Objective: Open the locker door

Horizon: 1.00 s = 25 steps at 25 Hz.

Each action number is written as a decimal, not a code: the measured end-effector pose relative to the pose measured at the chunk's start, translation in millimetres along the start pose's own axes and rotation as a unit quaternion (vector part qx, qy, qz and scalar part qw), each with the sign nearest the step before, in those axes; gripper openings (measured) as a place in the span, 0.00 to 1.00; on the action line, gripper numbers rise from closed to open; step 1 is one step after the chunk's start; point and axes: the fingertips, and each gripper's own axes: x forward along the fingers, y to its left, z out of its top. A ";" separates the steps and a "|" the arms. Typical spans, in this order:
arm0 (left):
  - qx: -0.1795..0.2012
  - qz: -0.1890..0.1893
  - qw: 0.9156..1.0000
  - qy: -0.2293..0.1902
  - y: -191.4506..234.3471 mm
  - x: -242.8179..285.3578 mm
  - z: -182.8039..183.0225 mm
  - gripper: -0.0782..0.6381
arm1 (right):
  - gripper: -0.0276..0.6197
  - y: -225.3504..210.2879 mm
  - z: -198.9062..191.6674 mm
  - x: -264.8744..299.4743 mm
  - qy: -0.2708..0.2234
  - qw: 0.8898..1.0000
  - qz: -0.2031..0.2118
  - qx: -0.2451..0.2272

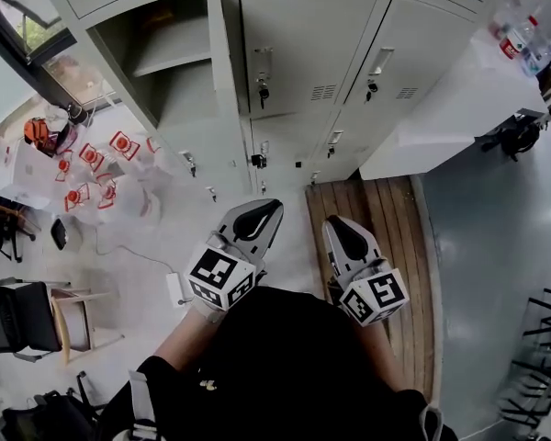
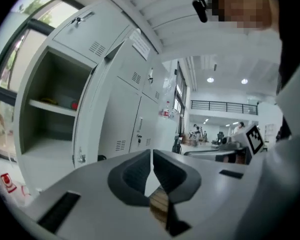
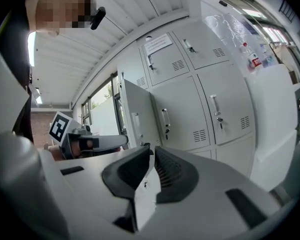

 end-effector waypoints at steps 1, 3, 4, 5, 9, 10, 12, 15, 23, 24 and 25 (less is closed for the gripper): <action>0.015 0.011 1.000 0.000 2.5 -3.9 0.9 0.15 | 0.12 1.9 1.0 2.9 0.000 1.000 0.004 -0.003; 0.038 0.029 0.999 -0.002 7.8 -11.4 3.3 0.15 | 0.12 6.0 3.9 8.0 -0.002 1.000 0.009 -0.017; 0.047 0.036 0.998 -0.003 10.1 -14.6 4.3 0.15 | 0.12 8.0 5.6 10.2 -0.003 1.000 0.011 -0.027; 0.053 0.041 0.998 -0.003 12.0 -17.5 5.2 0.15 | 0.12 9.7 7.1 12.3 -0.004 0.999 0.012 -0.037; 0.067 0.053 0.996 -0.005 17.9 -27.7 7.3 0.15 | 0.12 16.3 8.8 19.3 -0.007 0.999 0.022 -0.044; 0.067 0.055 0.996 -0.006 19.5 -30.1 7.6 0.15 | 0.12 18.1 9.2 20.8 -0.006 0.999 0.025 -0.043; 0.065 0.059 0.996 -0.007 22.3 -34.5 7.8 0.15 | 0.12 21.4 9.2 23.1 -0.005 0.999 0.028 -0.044; 0.063 0.065 0.996 -0.007 24.9 -40.2 6.9 0.15 | 0.12 25.5 9.1 24.6 -0.005 0.998 0.031 -0.046; 0.051 0.072 0.996 -0.008 27.1 -50.0 -0.6 0.15 | 0.12 33.5 7.2 22.0 -0.006 0.998 0.035 -0.047; 0.051 0.072 0.996 -0.008 27.4 -50.6 -0.8 0.15 | 0.12 33.6 7.3 21.6 -0.007 0.998 0.034 -0.047; 0.050 0.072 0.996 -0.009 27.8 -51.0 -1.2 0.15 | 0.12 33.7 7.4 21.3 -0.008 0.998 0.033 -0.046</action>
